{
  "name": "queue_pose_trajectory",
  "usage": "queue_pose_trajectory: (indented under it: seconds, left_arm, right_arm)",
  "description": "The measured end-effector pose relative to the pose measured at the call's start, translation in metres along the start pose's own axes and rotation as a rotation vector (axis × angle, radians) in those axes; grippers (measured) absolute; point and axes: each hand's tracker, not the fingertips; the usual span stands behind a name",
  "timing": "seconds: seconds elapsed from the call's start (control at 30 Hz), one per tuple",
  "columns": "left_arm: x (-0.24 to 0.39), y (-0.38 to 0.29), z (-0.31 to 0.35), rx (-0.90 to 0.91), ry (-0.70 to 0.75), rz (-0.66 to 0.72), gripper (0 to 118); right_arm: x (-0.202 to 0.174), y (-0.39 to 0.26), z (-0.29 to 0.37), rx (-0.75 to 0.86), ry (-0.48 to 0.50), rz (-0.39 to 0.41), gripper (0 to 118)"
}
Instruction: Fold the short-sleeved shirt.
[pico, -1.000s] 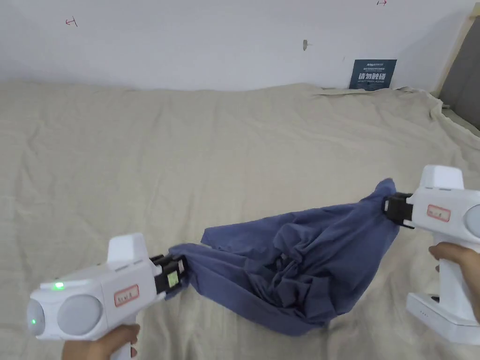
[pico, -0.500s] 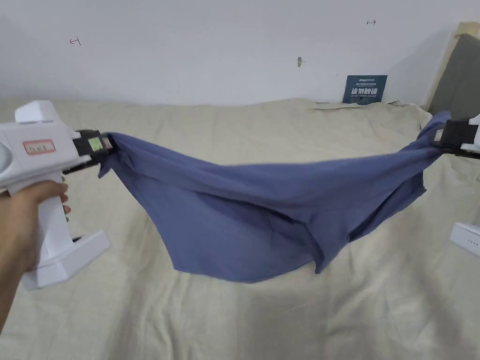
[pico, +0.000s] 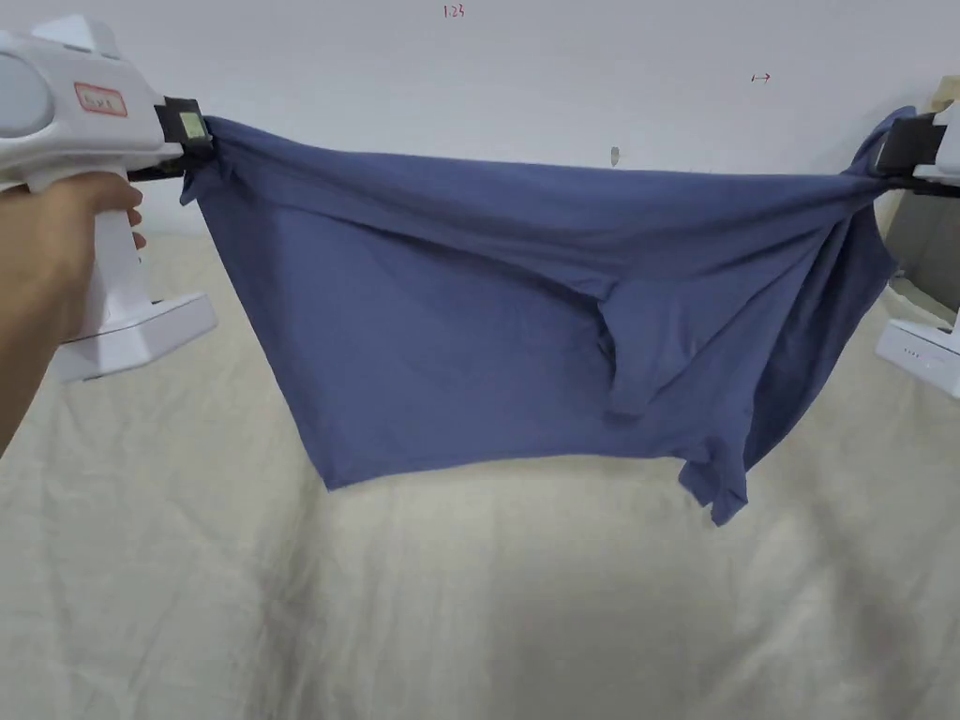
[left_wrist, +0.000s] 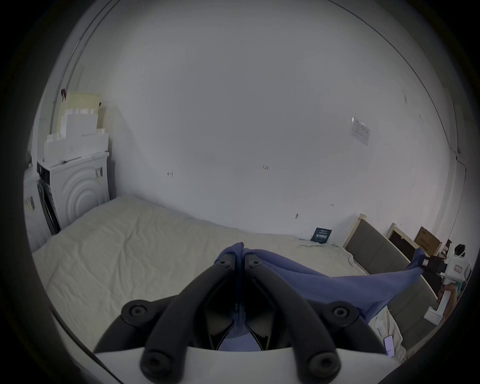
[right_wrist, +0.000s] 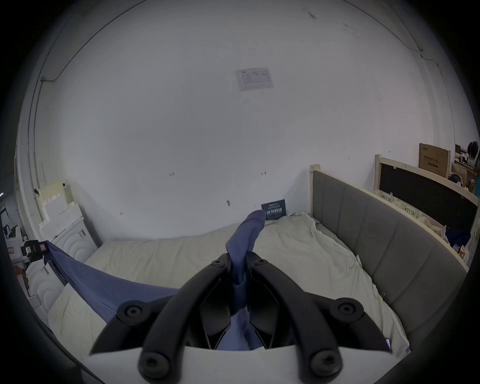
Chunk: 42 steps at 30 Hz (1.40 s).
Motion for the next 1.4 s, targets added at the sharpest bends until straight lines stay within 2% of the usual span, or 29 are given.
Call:
queue_pose_trajectory:
  seconds: [0.13,0.27,0.63,0.87,1.07,1.4]
  left_arm:
    - [-0.003,0.004,-0.016,0.006,0.023,-0.037,4]
    - [-0.011,-0.020,-0.034,-0.043,0.038,-0.047,4]
    - [-0.053,-0.153,-0.055,-0.267,0.082,-0.035,4]
    - [-0.077,-0.252,-0.020,-0.412,0.107,0.017,4]
    - [-0.095,-0.331,0.016,-0.519,0.151,0.039,4]
    - [-0.122,-0.396,0.101,-0.571,0.173,0.082,4]
  right_arm:
    - [-0.004,0.003,-0.017,0.015,-0.004,-0.007,6]
    - [-0.006,-0.020,-0.032,-0.021,-0.012,0.002,6]
    - [0.023,-0.154,-0.051,-0.233,-0.042,-0.061,6]
    - [0.040,-0.242,-0.012,-0.348,-0.056,-0.107,6]
    - [0.047,-0.305,0.029,-0.432,-0.077,-0.116,6]
    - [0.046,-0.360,0.110,-0.472,-0.089,-0.119,6]
